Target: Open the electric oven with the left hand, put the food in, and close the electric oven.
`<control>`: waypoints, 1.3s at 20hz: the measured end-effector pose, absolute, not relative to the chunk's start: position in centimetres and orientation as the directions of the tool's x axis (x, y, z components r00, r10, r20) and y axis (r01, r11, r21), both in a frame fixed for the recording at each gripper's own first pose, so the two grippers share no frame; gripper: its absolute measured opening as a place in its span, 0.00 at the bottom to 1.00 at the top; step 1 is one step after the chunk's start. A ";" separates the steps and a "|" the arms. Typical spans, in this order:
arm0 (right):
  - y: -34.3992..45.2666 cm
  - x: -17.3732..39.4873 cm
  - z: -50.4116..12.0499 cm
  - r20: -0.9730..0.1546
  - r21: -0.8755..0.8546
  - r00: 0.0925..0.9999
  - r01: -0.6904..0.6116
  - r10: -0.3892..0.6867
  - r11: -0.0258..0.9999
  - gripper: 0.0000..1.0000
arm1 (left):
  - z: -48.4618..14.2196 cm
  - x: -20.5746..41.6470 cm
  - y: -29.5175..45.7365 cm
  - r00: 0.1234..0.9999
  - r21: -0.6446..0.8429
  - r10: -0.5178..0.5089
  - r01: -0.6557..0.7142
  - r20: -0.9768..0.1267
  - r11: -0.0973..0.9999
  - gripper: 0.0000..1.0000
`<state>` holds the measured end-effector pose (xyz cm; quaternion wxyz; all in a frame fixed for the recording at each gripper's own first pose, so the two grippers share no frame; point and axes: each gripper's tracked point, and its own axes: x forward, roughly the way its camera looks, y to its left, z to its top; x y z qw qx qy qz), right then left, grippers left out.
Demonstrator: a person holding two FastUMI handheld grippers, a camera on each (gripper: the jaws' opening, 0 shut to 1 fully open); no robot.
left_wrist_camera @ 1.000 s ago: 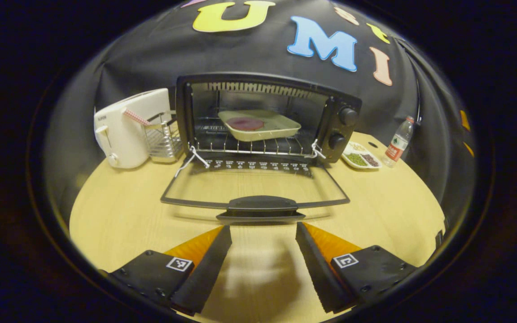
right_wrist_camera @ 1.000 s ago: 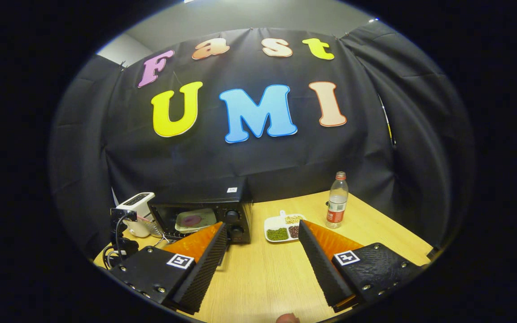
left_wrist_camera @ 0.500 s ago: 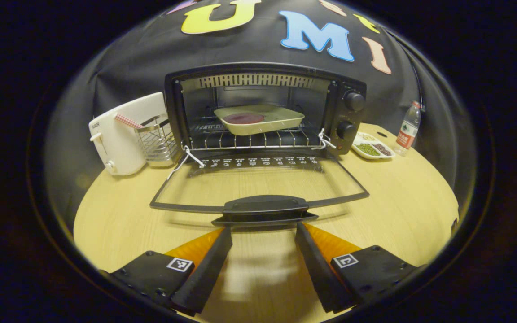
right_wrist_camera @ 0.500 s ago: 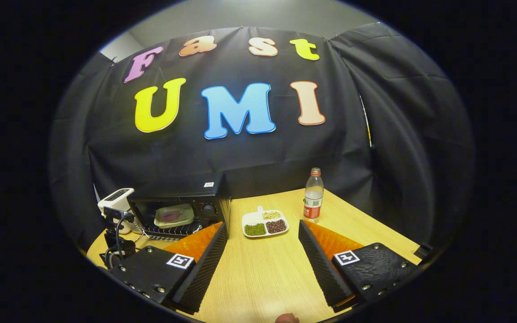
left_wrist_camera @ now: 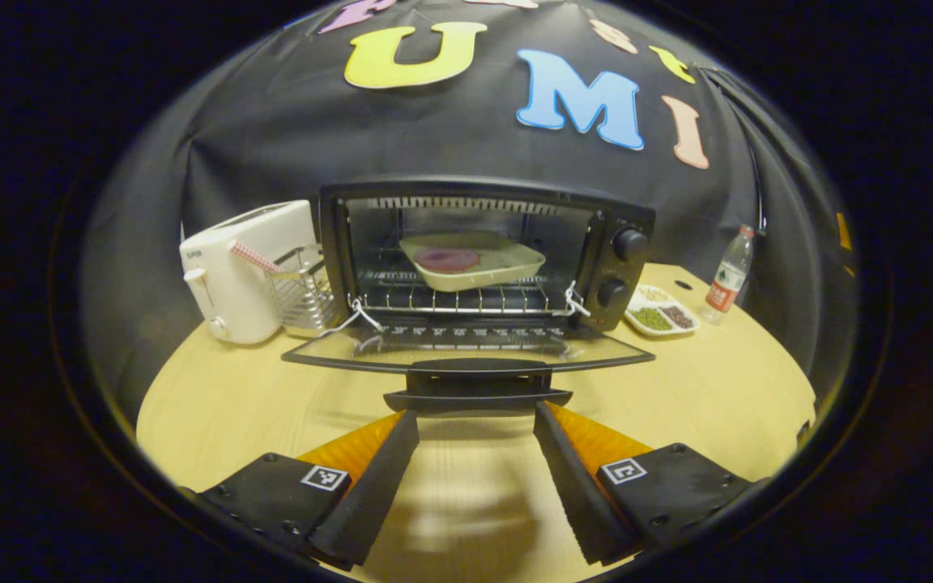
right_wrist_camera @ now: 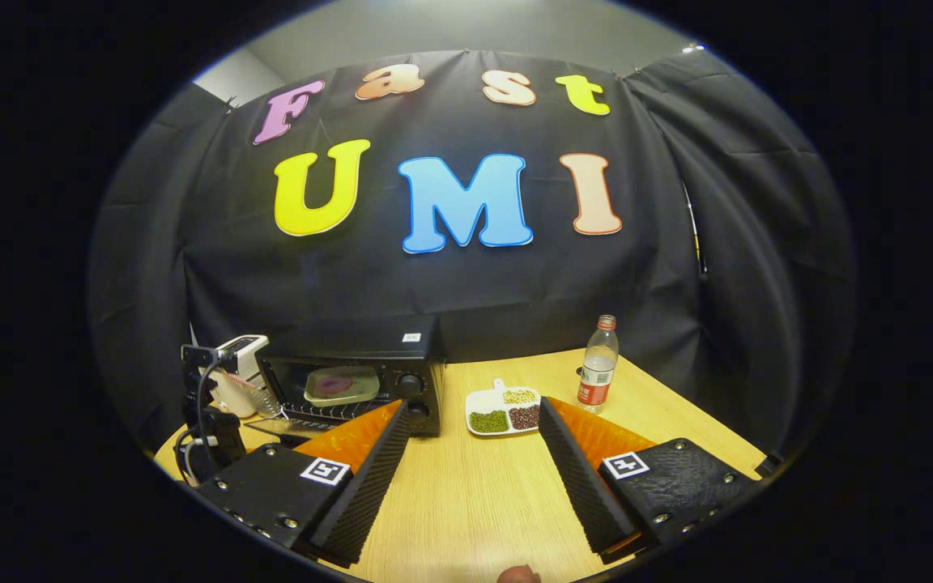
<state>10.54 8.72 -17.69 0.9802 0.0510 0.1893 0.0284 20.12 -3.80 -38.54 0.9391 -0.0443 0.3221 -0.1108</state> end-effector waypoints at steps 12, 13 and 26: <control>8.1 8.2 -18.0 -0.381 0.105 0.922 -0.031 0.069 0.994 0.98 | -32.2 26.6 -3.7 0.851 -0.129 -0.249 0.214 -0.462 0.968 0.97; 8.1 8.1 -17.8 -0.380 0.112 0.923 -0.025 0.066 0.993 0.98 | -31.5 27.1 -3.8 0.855 -0.135 -0.256 0.219 -0.450 0.966 0.97; 3.7 6.4 -10.9 -0.214 0.093 0.972 -0.077 0.095 0.993 0.98 | -11.6 16.8 -6.6 0.953 -0.120 -0.250 0.232 -0.170 0.965 0.91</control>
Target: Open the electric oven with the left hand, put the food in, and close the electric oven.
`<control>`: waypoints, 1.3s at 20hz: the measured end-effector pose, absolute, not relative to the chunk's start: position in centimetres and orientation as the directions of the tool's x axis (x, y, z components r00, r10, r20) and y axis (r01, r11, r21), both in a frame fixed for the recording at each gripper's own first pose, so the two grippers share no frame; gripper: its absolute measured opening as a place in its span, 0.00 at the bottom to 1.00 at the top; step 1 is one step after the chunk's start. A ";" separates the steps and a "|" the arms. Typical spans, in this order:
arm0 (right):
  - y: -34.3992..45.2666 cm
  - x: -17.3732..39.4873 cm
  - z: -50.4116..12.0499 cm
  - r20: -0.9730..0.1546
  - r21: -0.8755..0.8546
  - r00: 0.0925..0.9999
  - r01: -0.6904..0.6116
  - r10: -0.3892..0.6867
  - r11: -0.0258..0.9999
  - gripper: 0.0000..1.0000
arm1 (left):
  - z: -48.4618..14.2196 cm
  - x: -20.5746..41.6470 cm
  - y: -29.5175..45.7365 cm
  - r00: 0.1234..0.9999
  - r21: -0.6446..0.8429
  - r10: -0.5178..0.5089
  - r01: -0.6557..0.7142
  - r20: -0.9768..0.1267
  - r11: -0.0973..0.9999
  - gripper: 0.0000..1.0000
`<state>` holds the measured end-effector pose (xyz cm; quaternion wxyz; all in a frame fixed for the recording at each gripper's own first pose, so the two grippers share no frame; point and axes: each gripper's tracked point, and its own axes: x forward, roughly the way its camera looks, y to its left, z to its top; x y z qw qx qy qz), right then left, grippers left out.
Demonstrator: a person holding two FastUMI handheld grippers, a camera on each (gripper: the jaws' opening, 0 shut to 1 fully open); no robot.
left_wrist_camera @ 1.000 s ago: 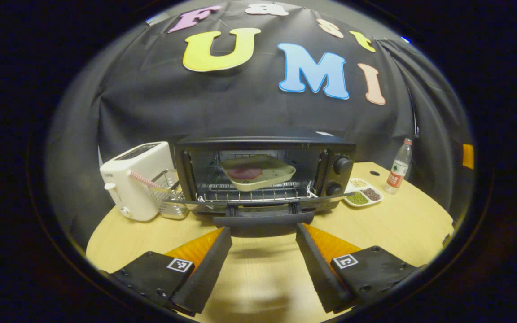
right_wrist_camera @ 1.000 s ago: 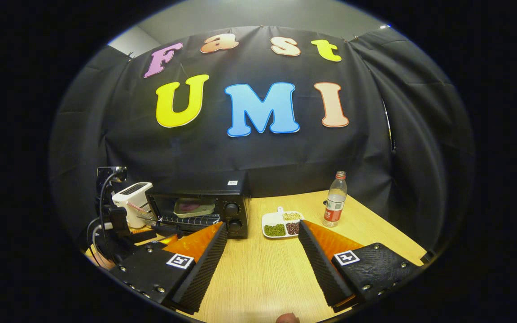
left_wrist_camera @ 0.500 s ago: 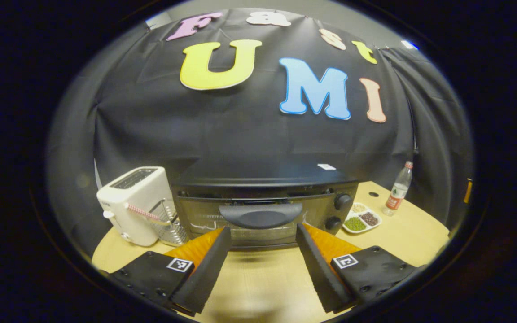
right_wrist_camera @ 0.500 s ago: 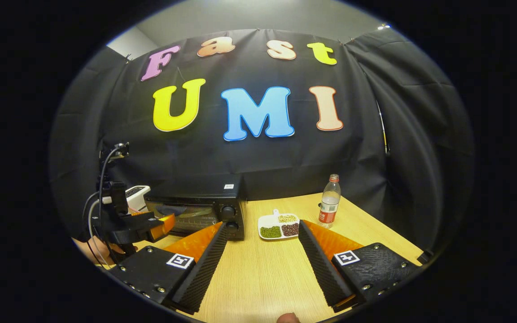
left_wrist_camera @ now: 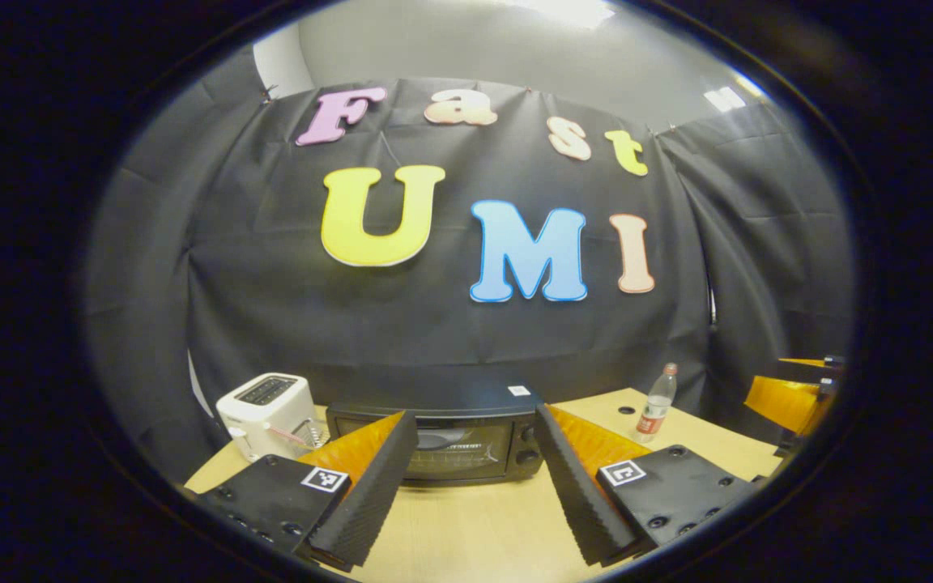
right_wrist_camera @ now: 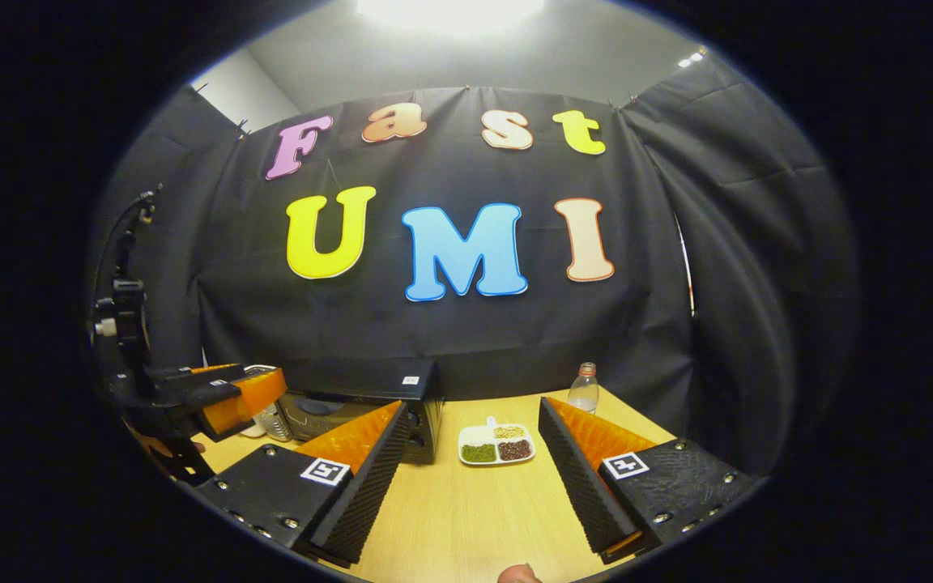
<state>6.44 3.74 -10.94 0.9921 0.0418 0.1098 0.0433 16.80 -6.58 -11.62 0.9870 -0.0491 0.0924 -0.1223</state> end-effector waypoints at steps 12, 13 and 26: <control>1.0 1.2 -6.3 -0.114 0.098 0.967 -0.217 0.228 0.971 0.98 | -3.7 2.7 -6.1 0.992 -0.058 -0.082 0.077 -0.092 0.995 1.00; 1.1 0.9 -5.9 -0.104 0.103 0.968 -0.220 0.230 0.970 0.98 | -3.4 1.9 -5.7 0.993 -0.052 -0.080 0.076 -0.085 0.996 1.00; 5.1 -2.2 -3.6 -0.063 0.129 0.963 -0.253 0.263 0.959 0.98 | -1.1 -2.9 -1.8 0.997 -0.052 -0.063 0.061 -0.047 0.997 1.00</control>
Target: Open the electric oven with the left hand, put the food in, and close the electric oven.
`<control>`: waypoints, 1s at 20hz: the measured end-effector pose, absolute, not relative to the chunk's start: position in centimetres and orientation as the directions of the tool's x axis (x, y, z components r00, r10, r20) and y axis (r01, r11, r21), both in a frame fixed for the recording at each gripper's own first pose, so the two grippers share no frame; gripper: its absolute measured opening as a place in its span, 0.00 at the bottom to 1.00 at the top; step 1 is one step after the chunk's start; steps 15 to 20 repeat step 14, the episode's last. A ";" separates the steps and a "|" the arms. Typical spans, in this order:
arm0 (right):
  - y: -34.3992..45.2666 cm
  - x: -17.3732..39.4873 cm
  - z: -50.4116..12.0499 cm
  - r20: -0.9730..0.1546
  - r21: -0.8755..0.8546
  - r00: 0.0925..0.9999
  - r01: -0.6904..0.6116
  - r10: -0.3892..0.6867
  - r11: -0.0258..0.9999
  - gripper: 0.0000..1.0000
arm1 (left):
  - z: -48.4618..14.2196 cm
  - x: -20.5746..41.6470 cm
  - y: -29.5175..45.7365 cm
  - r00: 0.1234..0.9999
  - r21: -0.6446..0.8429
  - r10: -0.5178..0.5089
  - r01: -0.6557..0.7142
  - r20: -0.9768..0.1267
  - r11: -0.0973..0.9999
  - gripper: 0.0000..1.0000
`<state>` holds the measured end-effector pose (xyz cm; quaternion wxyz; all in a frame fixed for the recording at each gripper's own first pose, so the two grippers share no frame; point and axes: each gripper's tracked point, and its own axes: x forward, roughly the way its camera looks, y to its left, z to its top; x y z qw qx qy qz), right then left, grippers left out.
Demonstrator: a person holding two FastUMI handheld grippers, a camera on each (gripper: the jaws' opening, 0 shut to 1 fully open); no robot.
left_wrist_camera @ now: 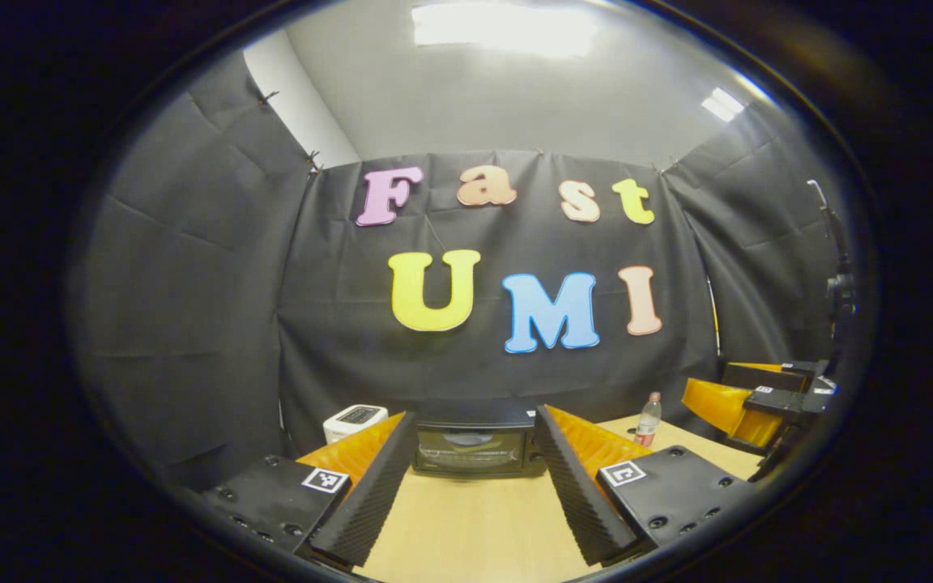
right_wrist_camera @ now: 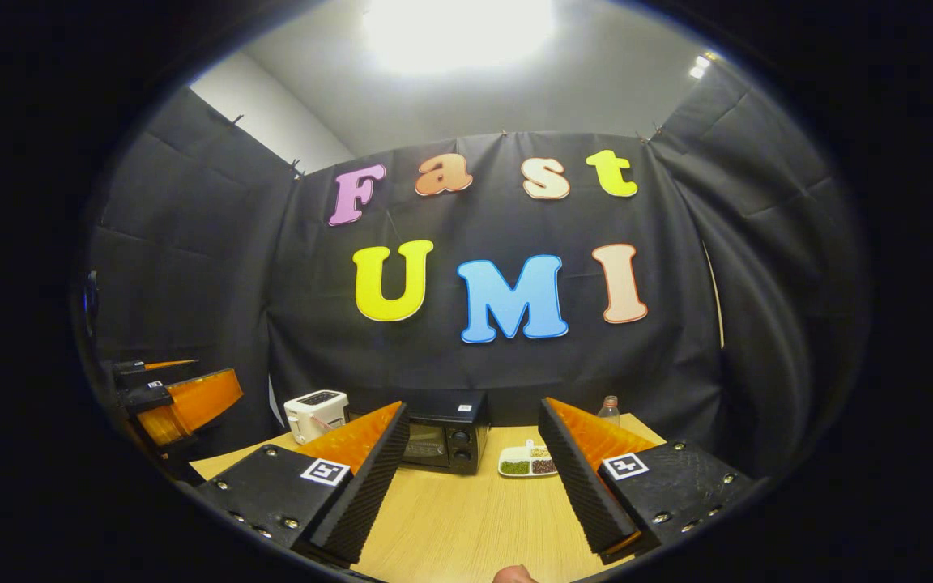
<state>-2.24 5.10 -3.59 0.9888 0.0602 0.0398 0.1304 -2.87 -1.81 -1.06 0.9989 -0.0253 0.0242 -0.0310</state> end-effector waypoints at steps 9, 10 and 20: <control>6.3 -2.6 -2.2 -0.038 0.109 0.965 -0.255 0.261 0.961 0.98 | -0.8 -2.5 -0.5 0.998 -0.060 -0.062 0.060 -0.031 0.996 1.00; 6.5 -2.6 -2.1 -0.034 0.114 0.965 -0.253 0.258 0.961 0.98 | -0.9 -2.5 -0.2 0.998 -0.056 -0.058 0.056 -0.032 0.997 1.00; 7.5 -2.5 -2.2 -0.031 0.129 0.966 -0.251 0.257 0.959 0.98 | -1.3 -2.5 0.7 0.998 -0.060 -0.049 0.046 -0.036 0.997 1.00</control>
